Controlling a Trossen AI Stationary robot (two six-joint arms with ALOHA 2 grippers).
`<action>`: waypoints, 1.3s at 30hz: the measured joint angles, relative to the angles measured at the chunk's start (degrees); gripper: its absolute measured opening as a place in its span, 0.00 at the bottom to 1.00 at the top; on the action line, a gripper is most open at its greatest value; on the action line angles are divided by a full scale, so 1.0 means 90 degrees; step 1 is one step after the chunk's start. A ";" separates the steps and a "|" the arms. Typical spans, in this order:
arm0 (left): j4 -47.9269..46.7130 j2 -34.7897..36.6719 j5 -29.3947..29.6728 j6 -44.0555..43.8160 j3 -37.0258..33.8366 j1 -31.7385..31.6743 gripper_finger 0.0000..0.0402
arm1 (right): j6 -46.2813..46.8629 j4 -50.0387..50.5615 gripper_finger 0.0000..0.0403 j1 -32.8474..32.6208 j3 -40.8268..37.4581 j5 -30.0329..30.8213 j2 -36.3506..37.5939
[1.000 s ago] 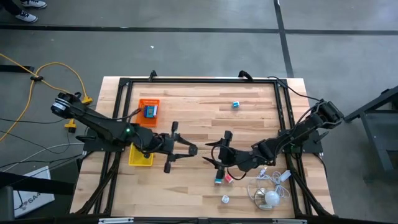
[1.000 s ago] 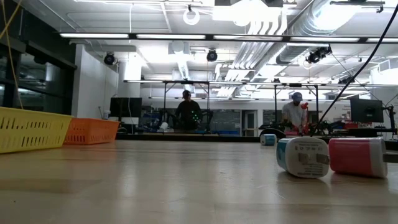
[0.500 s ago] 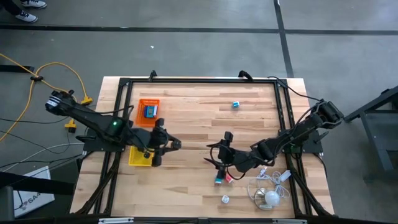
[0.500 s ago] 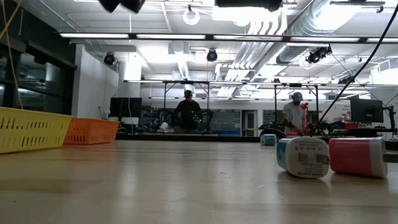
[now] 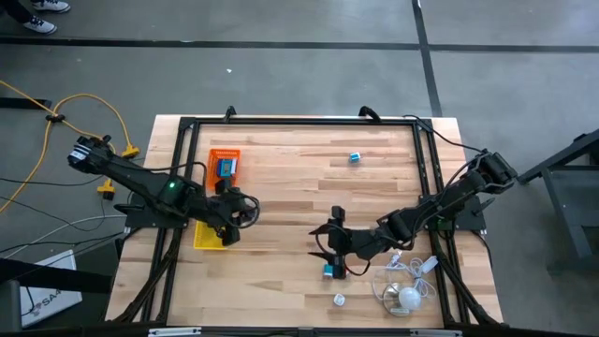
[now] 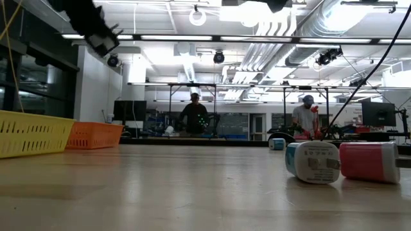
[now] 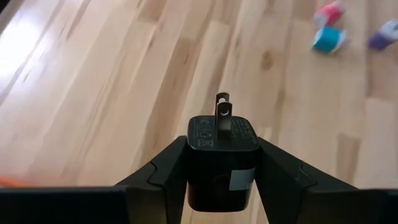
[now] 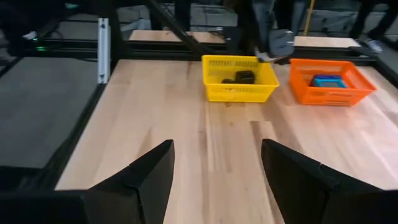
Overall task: Pick & Place Office items
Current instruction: Put the black charger adapter into the yellow basket
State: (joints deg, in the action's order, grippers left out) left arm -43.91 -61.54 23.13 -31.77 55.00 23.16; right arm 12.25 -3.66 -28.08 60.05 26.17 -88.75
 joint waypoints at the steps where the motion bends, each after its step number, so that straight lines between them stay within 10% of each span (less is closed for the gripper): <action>1: -0.0130 0.0000 0.0020 -0.0128 0.0000 0.0000 0.37 | 0.0000 0.0002 0.57 0.0000 0.0000 -0.0078 0.0000; 22: -0.3119 -0.0005 0.1332 -0.4869 -0.0061 0.2298 0.37 | 0.0000 0.0002 0.57 0.0000 -0.0005 -0.0811 -0.0002; 39: -0.3081 -0.0010 0.0592 -0.5979 -0.0849 0.1544 0.37 | -0.0002 0.0002 0.57 0.0001 -0.0005 -0.0811 -0.0002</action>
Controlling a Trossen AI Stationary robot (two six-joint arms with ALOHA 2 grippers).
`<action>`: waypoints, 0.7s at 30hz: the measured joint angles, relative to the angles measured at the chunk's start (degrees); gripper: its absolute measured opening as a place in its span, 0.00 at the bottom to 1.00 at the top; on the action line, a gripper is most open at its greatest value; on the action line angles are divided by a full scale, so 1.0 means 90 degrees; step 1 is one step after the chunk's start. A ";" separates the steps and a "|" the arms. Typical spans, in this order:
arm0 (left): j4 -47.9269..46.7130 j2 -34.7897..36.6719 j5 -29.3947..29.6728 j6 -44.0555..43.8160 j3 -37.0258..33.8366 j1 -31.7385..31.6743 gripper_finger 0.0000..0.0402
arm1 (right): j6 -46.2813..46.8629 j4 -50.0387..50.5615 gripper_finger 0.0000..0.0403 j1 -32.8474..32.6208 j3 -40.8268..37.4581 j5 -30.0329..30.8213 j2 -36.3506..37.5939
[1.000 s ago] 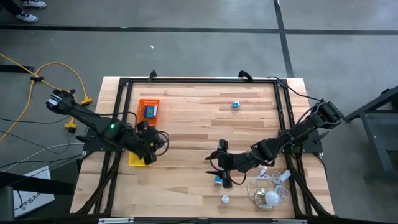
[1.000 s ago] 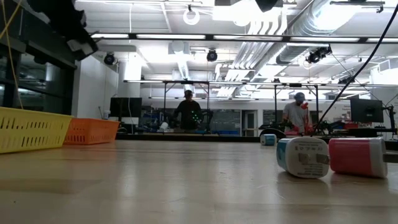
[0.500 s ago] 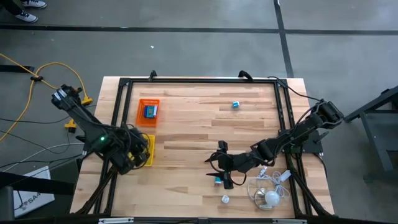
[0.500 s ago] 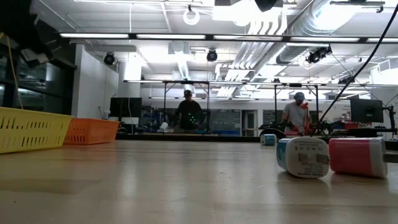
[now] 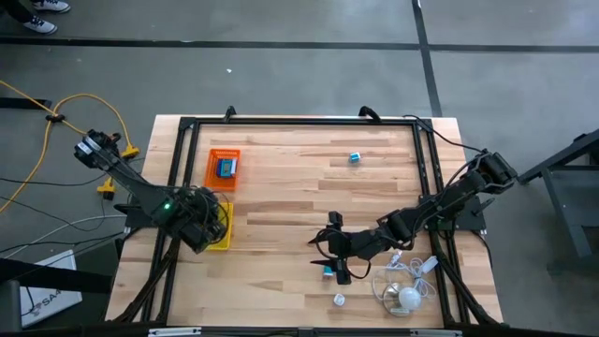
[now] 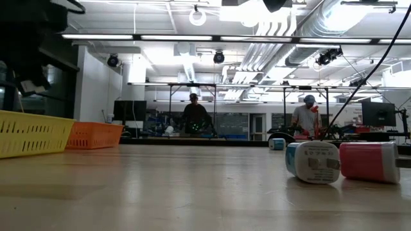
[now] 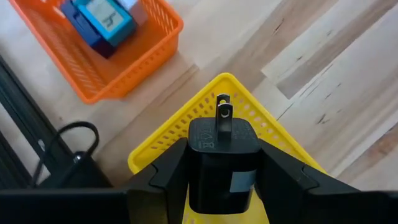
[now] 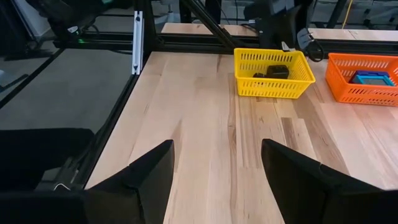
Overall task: Pick & Place Office items
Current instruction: Put the black charger adapter into the yellow basket
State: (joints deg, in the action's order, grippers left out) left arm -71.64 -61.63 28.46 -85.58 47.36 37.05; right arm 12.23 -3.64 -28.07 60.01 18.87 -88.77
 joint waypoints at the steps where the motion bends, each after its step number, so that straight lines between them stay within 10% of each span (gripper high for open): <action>1: 0.0060 0.0000 -0.0077 0.0072 -0.0001 -0.0125 0.37 | 0.0000 -0.0001 0.57 0.0000 0.0000 0.0000 -0.0002; 21: 0.1177 -0.1419 -0.0926 0.0163 -0.0001 -0.1637 0.38 | 0.0000 0.0000 0.57 0.0000 0.0000 0.0000 -0.0002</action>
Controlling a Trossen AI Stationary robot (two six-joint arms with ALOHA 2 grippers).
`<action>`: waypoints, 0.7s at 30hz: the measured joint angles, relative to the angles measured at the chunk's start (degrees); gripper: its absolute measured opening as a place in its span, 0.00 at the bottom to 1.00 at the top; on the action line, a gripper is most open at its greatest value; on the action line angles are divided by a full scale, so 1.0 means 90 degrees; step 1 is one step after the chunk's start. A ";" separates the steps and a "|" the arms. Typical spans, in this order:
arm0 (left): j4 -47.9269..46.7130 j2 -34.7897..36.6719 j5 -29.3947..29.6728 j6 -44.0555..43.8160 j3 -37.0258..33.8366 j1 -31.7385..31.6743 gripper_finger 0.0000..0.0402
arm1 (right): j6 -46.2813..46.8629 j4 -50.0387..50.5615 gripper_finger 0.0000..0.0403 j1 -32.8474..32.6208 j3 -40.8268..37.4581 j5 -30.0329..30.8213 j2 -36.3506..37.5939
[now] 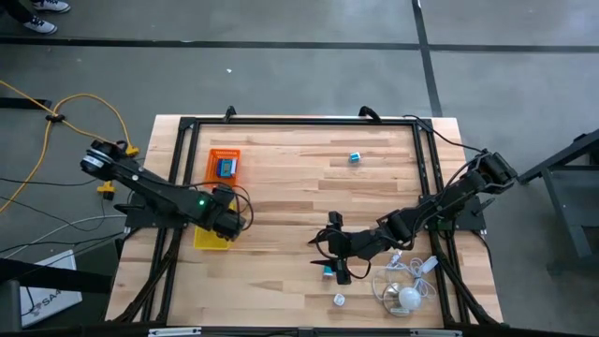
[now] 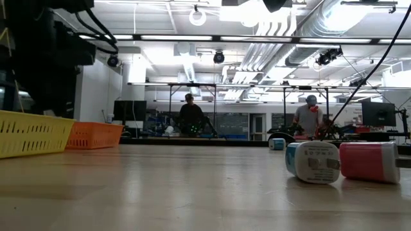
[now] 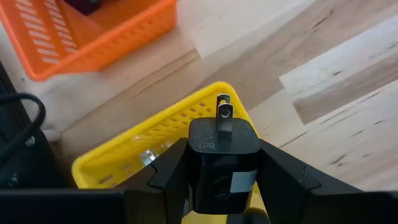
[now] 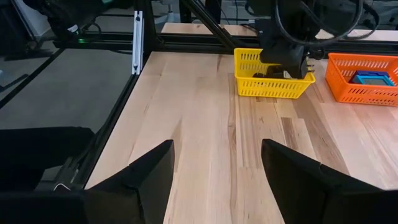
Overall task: Pick & Place Office items
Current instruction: Put the black charger adapter into the yellow basket
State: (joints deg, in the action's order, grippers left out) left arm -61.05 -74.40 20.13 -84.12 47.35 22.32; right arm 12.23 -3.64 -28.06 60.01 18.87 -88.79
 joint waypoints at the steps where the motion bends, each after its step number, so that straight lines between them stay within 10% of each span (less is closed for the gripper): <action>1: 0.0020 -0.0054 -0.0031 -0.0026 0.0000 -0.0015 0.38 | 0.0000 0.0000 0.57 -0.0001 0.0000 0.0000 0.0000; 21: 0.0255 -0.0254 -0.0503 -0.0357 -0.0283 -0.0009 0.38 | 0.0000 -0.0002 0.57 0.0000 0.0000 0.0000 0.0000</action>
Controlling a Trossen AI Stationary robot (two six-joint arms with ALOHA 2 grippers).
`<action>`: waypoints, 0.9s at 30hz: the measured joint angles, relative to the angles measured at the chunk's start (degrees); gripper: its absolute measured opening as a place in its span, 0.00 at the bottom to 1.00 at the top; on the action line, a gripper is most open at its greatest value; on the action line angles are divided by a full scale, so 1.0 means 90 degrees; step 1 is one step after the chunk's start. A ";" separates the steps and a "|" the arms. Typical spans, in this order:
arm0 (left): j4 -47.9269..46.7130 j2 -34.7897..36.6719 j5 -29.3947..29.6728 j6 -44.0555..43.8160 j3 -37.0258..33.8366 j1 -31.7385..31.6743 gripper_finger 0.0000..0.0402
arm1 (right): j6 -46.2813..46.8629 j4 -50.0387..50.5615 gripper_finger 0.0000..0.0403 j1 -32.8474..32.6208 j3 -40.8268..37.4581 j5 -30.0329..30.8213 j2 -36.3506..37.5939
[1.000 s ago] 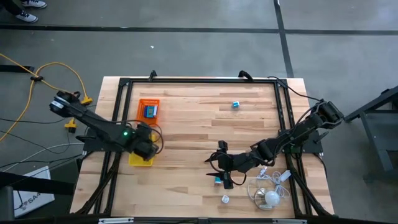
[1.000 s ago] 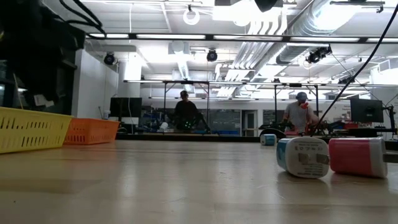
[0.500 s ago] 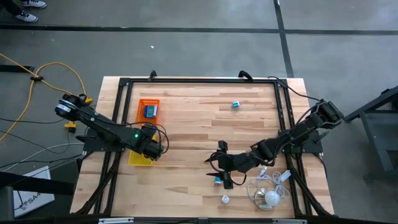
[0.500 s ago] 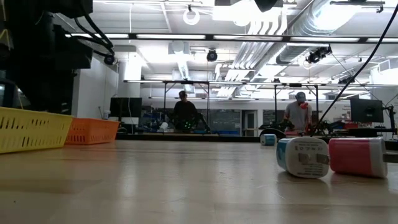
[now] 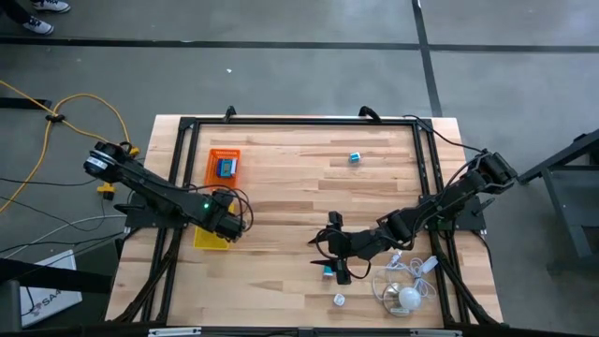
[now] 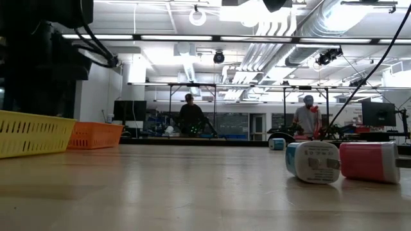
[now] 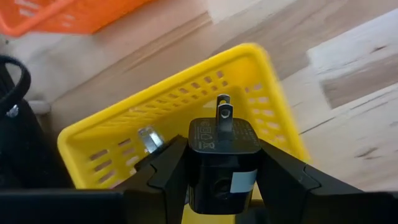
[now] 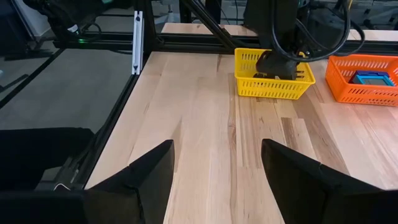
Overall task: Pick & Place Office items
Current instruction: Put the black charger adapter into the yellow basket, then put the top blue charger adapter into the yellow basket
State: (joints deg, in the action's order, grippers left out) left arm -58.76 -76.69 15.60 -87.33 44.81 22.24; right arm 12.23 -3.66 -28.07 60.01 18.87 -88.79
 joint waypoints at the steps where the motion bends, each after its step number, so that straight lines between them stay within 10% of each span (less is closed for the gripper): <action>1: 0.0011 0.0000 -0.0036 -0.0011 -0.0043 0.0000 0.38 | 0.0000 0.0000 0.57 0.0000 0.0000 0.0000 0.0000; 27: 0.0087 0.0000 -0.0050 0.0032 -0.0086 0.0000 0.46 | 0.0000 0.0000 0.57 0.0000 0.0000 0.0000 0.0000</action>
State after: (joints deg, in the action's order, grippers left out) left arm -57.98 -76.69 15.16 -87.05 44.03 22.24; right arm 12.23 -3.66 -28.07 60.01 18.87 -88.79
